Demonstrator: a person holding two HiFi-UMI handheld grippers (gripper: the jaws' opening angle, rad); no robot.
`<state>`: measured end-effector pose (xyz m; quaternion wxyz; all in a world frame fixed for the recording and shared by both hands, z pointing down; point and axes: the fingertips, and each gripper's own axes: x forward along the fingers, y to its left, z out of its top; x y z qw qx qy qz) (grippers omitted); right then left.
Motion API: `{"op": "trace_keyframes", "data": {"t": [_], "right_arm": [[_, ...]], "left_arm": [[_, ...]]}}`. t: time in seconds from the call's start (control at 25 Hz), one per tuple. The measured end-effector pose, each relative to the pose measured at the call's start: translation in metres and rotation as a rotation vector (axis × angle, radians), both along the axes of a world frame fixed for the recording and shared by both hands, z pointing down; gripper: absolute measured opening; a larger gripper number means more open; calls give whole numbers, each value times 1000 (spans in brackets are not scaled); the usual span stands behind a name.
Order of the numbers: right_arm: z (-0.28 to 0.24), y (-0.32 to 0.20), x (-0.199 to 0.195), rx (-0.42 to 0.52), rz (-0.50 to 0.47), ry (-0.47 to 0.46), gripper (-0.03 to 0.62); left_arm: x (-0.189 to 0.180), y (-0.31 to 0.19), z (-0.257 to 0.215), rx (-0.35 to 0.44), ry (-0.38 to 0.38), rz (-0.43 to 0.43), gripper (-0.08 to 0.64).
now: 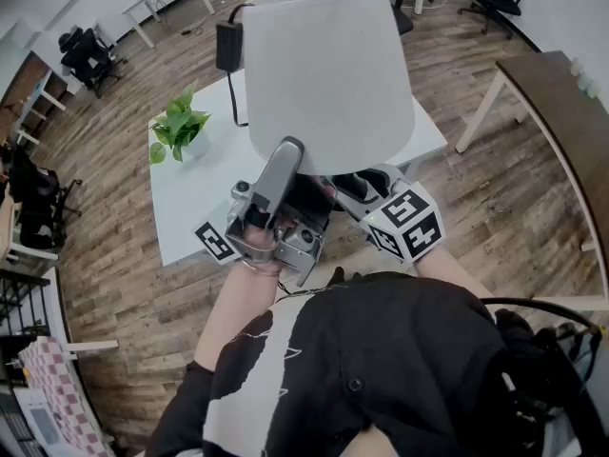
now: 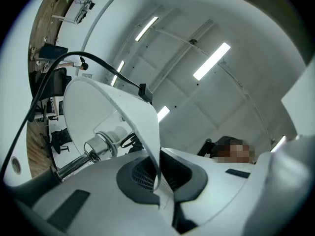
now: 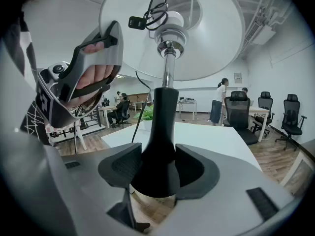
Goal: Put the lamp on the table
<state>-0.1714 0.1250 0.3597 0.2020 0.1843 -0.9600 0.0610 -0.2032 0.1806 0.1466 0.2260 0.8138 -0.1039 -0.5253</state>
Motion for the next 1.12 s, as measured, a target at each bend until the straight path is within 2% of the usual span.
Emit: {"op": "trace_keyframes", "data": {"t": [0.44, 0.84, 1.12], "right_arm": [[-3, 11, -14, 3, -12, -25, 224], [6, 49, -40, -24, 27, -90, 225], [13, 55, -26, -15, 64, -71, 218]], "left_arm": [[-8, 13, -4, 6, -26, -8, 12], [-28, 46, 3, 11, -76, 24, 12], [-26, 53, 12, 11, -57, 50, 12]]}}
